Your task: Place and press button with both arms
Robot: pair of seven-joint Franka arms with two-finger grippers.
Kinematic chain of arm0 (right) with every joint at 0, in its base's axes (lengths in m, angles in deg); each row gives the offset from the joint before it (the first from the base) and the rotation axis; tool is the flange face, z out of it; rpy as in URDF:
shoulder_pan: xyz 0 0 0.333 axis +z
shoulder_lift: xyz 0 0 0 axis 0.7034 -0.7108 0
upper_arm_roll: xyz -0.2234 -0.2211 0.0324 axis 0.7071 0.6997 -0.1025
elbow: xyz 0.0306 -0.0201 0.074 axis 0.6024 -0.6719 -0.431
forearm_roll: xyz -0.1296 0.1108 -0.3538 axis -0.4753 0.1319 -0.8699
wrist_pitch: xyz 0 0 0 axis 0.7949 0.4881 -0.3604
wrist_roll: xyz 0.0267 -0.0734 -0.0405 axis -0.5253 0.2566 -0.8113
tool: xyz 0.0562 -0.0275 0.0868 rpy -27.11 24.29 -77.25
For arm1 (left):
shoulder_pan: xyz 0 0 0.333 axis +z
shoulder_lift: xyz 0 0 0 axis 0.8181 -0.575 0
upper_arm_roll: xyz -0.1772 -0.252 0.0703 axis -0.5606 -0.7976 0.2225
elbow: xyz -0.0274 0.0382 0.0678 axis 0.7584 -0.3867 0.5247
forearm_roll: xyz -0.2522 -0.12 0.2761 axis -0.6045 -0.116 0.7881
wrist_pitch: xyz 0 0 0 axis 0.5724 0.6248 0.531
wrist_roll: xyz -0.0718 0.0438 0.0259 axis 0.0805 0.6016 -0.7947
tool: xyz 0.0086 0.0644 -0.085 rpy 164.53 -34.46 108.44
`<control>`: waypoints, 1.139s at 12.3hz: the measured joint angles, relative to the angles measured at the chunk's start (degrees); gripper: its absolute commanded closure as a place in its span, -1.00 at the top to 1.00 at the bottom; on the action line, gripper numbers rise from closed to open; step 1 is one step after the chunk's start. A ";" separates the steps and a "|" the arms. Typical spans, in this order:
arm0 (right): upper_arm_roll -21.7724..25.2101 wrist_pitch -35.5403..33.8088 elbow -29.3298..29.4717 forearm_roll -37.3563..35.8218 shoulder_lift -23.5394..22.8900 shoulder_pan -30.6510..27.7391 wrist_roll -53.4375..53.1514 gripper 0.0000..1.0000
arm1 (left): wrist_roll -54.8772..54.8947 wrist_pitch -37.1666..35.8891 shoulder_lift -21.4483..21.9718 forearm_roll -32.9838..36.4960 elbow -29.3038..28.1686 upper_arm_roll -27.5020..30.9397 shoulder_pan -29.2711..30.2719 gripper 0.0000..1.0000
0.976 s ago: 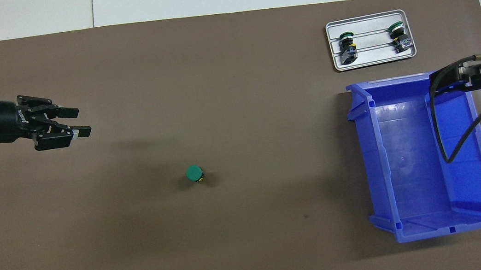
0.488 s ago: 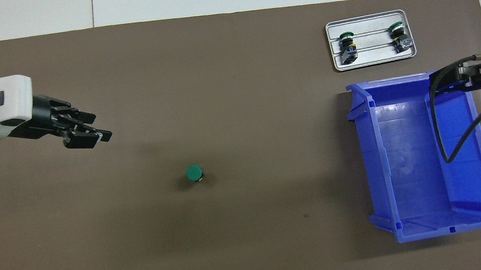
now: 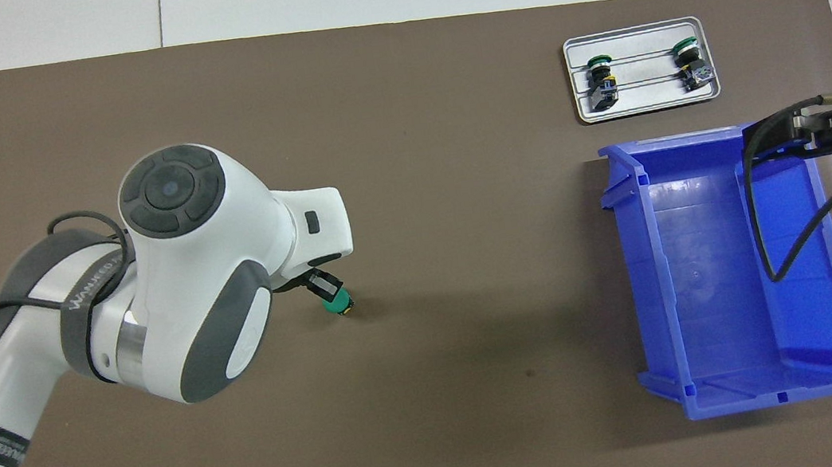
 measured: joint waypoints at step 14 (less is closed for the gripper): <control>0.00 0.00 0.00 0.00 0.00 0.00 0.00 1.00 | -0.44 17.44 1.76 0.01 -15.26 0.37 -5.05 -1.00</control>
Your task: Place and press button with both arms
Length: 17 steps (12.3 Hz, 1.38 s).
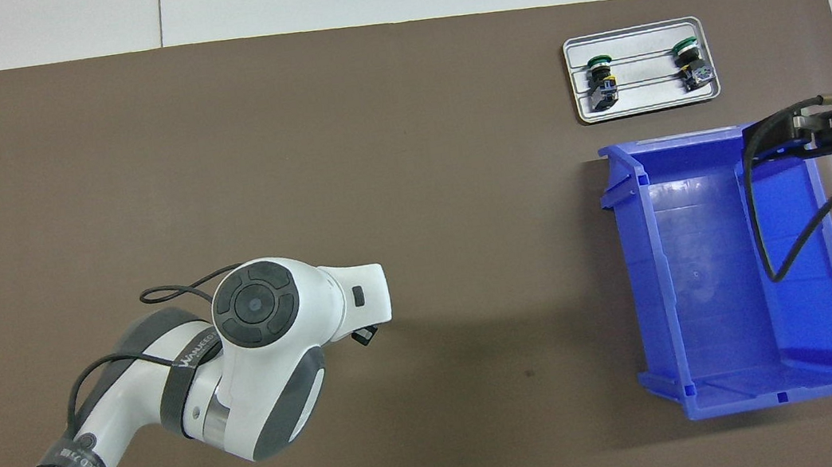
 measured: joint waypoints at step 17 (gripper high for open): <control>-0.60 3.29 -0.40 0.03 -0.01 4.51 -6.45 0.94 | -0.87 -36.45 1.89 0.79 28.66 2.46 31.13 0.32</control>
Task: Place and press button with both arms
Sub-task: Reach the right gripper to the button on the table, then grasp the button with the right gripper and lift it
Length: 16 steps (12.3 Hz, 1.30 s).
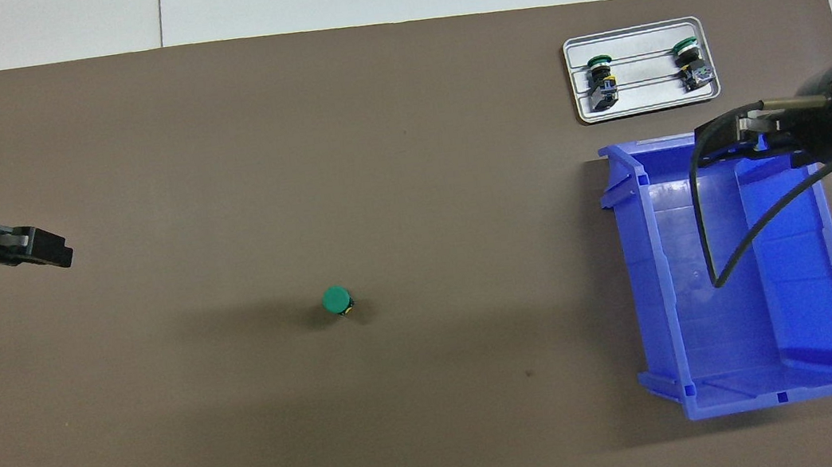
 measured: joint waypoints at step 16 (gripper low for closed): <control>-0.30 19.61 6.96 -3.94 -25.25 31.08 -59.34 0.92 | -11.23 -4.59 -0.06 4.60 4.34 -1.69 -0.46 0.98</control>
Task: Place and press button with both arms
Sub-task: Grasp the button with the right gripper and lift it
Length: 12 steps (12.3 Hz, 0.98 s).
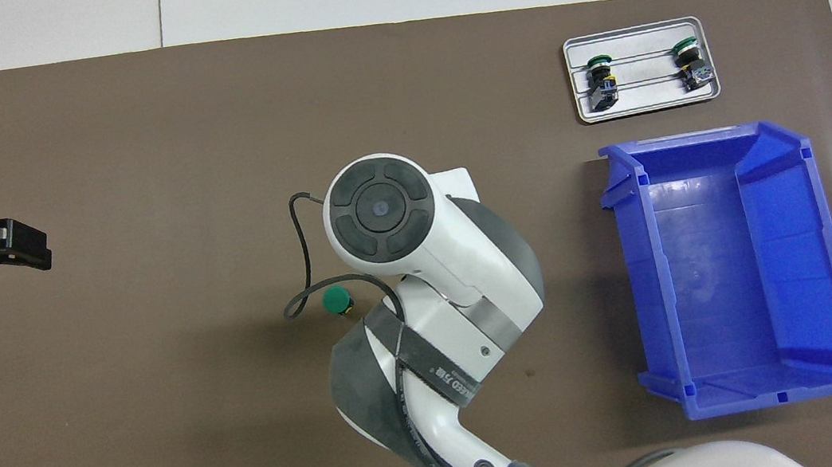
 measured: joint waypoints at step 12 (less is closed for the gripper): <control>0.03 6.12 7.16 -2.58 -13.78 5.75 -9.84 0.89 | -0.14 1.77 0.01 0.23 -0.86 0.94 0.22 1.00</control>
